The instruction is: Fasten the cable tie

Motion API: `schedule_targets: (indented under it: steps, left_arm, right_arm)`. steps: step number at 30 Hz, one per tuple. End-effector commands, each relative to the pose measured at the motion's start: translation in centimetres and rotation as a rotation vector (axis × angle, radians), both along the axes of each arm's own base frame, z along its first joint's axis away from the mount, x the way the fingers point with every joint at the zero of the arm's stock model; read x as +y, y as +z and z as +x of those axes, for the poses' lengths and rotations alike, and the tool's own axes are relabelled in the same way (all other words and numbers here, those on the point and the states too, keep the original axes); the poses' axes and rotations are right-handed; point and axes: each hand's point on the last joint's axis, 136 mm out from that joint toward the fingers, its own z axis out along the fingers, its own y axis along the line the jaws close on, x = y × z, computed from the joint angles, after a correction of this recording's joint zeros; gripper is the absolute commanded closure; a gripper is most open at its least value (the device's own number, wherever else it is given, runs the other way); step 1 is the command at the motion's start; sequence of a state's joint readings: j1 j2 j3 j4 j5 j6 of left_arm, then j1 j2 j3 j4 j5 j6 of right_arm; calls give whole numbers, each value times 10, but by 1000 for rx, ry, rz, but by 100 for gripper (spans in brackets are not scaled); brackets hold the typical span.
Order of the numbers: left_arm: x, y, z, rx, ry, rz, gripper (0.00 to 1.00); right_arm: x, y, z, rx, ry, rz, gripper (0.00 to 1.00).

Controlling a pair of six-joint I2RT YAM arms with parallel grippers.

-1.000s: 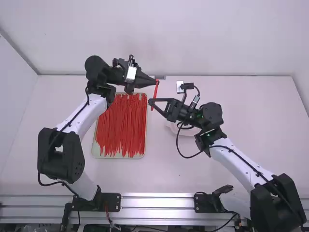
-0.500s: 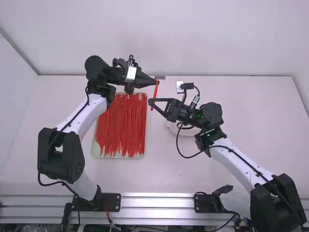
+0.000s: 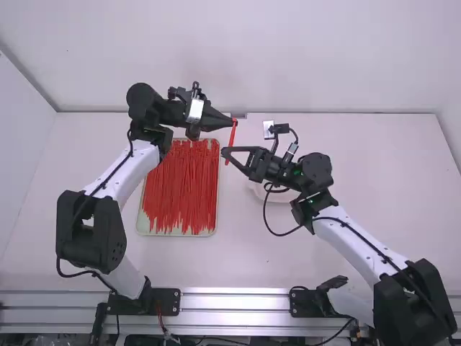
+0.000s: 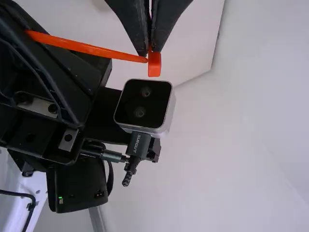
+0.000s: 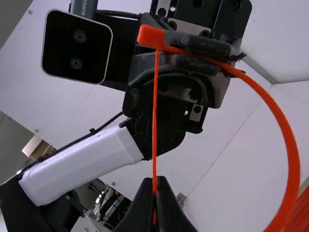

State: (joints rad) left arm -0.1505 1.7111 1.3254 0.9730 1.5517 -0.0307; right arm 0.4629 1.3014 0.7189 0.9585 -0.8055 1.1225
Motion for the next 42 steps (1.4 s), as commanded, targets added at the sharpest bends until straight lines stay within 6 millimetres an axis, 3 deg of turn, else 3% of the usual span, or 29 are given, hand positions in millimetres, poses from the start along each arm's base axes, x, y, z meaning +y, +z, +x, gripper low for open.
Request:
schedule_targets:
  steps: [1,7,42]
  left_arm:
    - [0,-1,-1,0,0,0,98]
    - [0,-1,-1,1,0,0,98]
    - [1,-2,-2,2,-10,6,98]
  right_arm:
    - [2,8,-2,-26,13,7,100]
    - [9,8,-8,-40,27,4,100]
    - [1,14,-1,-37,1,27,100]
